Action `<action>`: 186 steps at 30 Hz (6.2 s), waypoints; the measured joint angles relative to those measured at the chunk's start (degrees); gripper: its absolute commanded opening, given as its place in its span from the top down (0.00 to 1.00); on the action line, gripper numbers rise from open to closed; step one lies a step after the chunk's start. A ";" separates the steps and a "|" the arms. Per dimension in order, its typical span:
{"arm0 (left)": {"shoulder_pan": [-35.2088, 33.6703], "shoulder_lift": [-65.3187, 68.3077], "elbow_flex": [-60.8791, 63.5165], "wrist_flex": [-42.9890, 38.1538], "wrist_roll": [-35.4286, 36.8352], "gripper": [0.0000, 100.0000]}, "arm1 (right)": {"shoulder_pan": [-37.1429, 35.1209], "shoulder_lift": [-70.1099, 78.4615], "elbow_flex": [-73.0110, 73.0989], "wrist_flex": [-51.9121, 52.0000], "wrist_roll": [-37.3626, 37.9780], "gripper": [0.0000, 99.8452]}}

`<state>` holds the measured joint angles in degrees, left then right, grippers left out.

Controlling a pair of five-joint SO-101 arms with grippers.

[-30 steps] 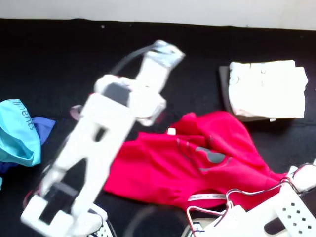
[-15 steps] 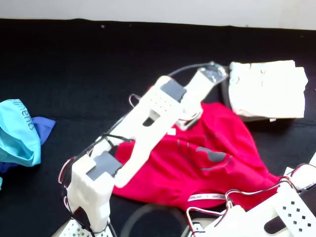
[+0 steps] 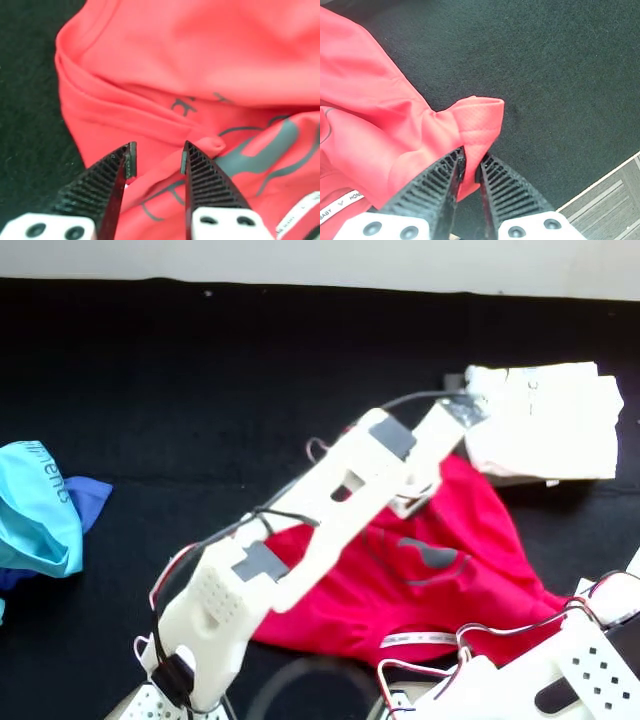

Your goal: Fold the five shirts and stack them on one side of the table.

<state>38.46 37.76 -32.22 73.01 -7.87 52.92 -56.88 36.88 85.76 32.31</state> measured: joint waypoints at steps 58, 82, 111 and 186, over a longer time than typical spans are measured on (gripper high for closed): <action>3.34 18.64 -23.21 16.97 0.62 0.87 | -1.67 0.00 0.09 -2.29 -0.53 0.99; 2.46 27.52 -38.51 19.52 0.53 0.87 | -1.67 0.00 0.09 -2.29 -0.53 0.99; -15.12 8.18 -42.11 28.13 0.44 0.99 | -14.51 0.35 -0.09 -5.63 -4.04 0.99; -38.51 -25.32 18.55 10.99 -7.38 0.78 | -66.29 9.23 -0.09 8.09 -15.21 0.99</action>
<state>-0.04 12.44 -13.67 84.00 -15.25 -13.36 -47.65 36.79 93.85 17.10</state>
